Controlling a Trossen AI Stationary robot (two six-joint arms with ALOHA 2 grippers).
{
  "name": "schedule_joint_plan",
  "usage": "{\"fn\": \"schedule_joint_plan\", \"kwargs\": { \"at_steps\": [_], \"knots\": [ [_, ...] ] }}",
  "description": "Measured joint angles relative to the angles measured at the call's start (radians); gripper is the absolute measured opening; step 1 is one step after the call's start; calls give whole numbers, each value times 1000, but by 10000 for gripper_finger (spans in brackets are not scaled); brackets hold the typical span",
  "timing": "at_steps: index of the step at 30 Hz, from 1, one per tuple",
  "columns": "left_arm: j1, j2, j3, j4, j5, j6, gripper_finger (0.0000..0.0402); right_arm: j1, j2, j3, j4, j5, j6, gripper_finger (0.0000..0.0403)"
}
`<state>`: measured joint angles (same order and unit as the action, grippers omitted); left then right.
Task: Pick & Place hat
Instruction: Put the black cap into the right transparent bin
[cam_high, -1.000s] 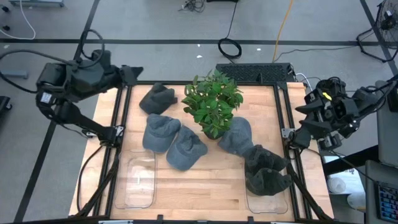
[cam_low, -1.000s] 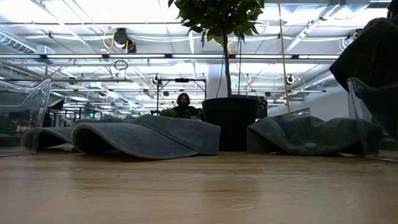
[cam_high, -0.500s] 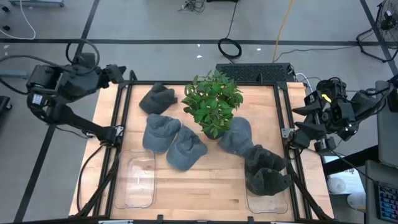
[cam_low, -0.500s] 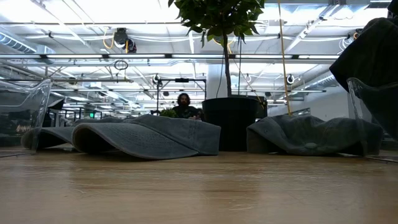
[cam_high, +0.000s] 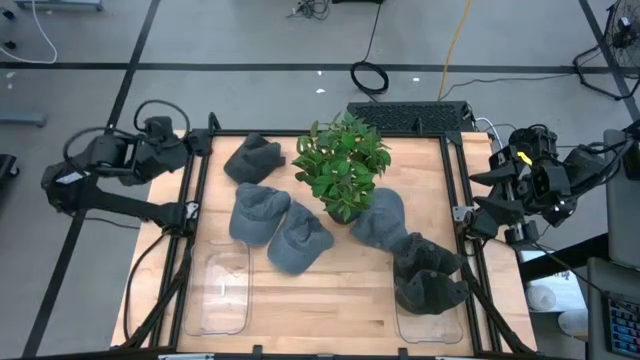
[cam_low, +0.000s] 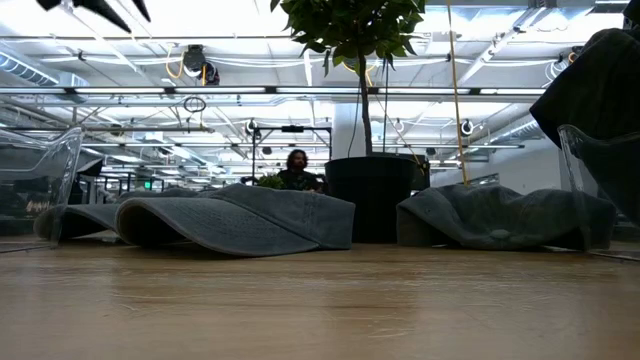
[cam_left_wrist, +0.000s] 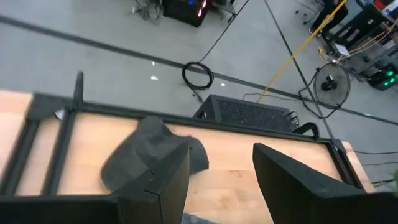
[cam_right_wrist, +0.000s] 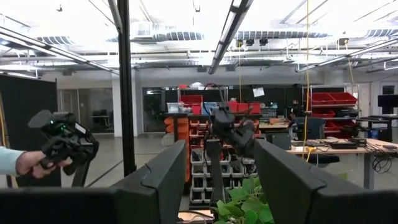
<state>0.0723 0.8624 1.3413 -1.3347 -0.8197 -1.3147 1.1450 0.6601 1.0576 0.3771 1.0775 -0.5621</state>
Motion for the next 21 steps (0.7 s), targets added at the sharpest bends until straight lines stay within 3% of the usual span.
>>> {"fn": "schedule_joint_plan", "kwargs": {
  "at_steps": [16,21],
  "knots": [
    [104,-160,-487,271,127,-182,186,0,8,0,-7,0,34,181],
    [132,-183,-604,293,147,-318,186,0,13,0,-5,0,39,181]
  ]
}}
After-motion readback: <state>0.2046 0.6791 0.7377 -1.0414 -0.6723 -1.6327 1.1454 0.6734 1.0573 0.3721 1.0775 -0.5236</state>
